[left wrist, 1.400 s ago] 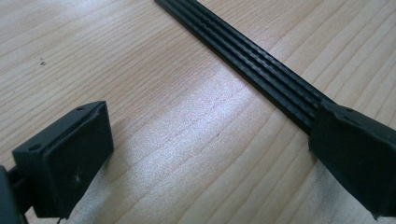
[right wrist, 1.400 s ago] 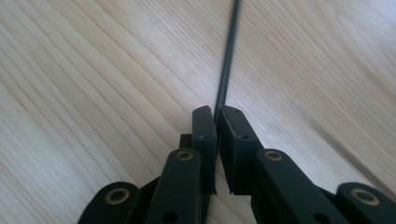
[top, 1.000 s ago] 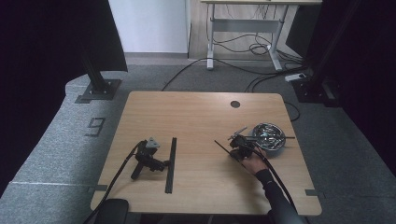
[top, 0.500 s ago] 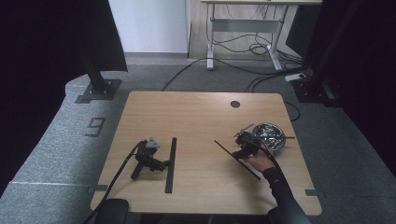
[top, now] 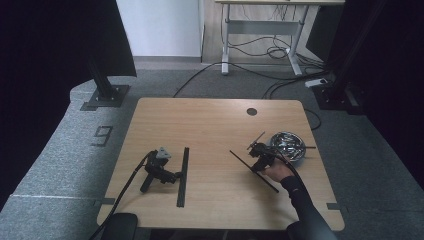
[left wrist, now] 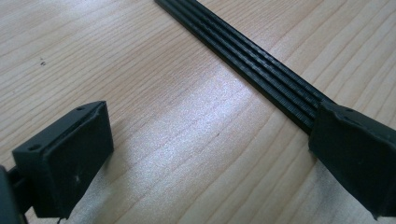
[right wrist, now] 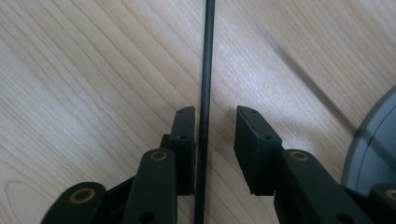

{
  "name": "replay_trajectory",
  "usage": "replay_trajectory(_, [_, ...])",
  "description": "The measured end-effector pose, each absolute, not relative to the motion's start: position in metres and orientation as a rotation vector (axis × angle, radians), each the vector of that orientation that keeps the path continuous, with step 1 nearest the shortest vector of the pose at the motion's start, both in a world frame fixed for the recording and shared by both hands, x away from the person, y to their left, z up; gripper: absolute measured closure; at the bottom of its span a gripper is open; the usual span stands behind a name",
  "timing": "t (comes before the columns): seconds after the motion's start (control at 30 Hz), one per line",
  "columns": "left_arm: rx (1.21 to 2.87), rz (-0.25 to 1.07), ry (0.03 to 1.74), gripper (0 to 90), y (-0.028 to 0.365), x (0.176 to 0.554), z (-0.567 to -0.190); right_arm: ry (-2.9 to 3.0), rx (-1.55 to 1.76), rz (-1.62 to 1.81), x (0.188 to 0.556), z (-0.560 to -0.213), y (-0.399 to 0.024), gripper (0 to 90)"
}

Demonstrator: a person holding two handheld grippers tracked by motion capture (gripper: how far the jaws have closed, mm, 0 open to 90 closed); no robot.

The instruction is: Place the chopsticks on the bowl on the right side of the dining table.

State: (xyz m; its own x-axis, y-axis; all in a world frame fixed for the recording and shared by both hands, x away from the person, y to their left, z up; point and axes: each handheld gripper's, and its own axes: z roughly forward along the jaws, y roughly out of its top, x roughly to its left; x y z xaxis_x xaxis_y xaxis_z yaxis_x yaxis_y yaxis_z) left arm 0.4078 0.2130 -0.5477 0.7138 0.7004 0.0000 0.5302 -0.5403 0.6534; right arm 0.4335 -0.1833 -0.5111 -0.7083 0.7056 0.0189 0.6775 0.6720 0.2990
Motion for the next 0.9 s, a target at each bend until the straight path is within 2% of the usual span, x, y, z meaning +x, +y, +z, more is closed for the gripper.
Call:
replay_trajectory(0.5, [2.277, 0.346, 0.931, 0.0, 0.213, 0.408, -0.548, 2.898, 1.112, 0.241, 0.444, -0.512, -0.170, 83.6])
replay_trajectory(0.9, [2.278, 0.346, 0.931, 0.0, 0.213, 0.408, -0.548, 2.919, 1.139, 0.184, 0.448, -0.511, -0.166, 85.5])
